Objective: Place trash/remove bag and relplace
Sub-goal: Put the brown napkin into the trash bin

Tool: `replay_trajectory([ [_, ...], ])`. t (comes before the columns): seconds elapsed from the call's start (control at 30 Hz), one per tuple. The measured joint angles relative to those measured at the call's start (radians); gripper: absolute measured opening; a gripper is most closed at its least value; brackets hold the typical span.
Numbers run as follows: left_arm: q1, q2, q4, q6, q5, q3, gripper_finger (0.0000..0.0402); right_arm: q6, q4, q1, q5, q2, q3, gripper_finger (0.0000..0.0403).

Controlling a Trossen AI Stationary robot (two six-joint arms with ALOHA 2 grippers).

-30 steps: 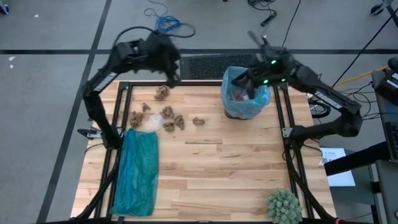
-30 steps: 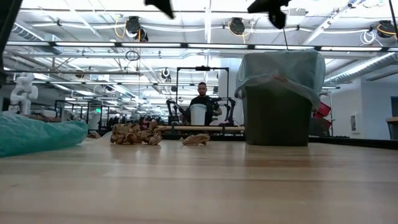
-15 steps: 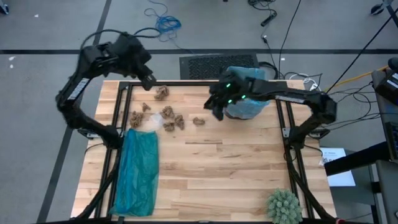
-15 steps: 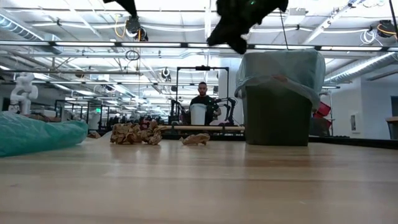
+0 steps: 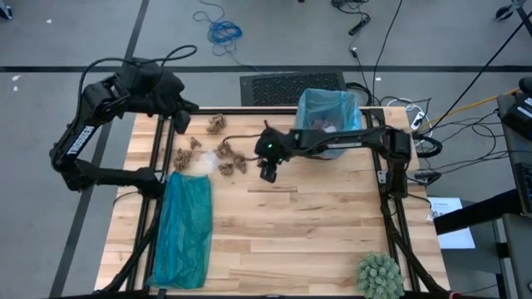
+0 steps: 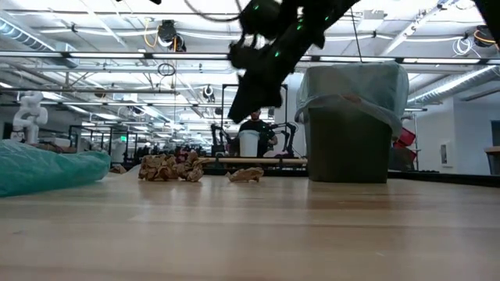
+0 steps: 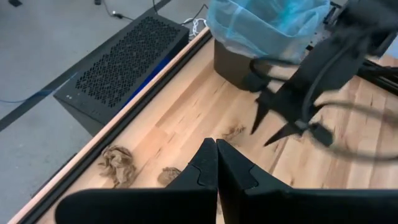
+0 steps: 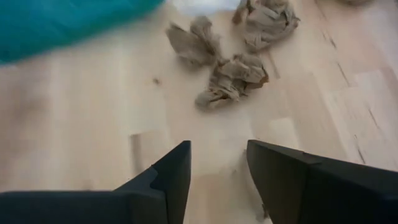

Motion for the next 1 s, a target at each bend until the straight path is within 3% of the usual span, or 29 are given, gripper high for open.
replay_trajectory([
  [0.13, 0.000, -0.017, -0.003, 0.000, 0.000, 0.000, 0.0000, 0.001, -0.002, 0.006, 0.113, 0.079, 0.020, 0.0160],
  [0.43, 0.000, -0.056, -0.013, 0.001, 0.000, 0.000, 0.0000, 0.127, -0.044, -0.014, 0.098, 0.217, 0.023, 0.0159],
  [0.57, 0.000, -0.065, -0.021, 0.001, -0.001, 0.000, 0.0000, 0.170, -0.033, -0.026, -0.002, 0.225, 0.026, 0.0099],
  [0.67, 0.000, -0.065, -0.020, 0.001, -0.003, 0.000, 0.0000, 0.162, -0.047, -0.017, -0.041, 0.203, 0.024, 0.0020],
  [0.83, 0.000, -0.070, -0.017, 0.001, -0.003, 0.000, 0.0000, 0.163, -0.107, 0.002, -0.120, 0.102, 0.146, 0.0003],
  [1.0, 0.000, -0.068, -0.005, 0.004, -0.004, 0.000, 0.0000, 0.196, -0.194, 0.019, -0.060, -0.018, 0.388, 0.0001],
])
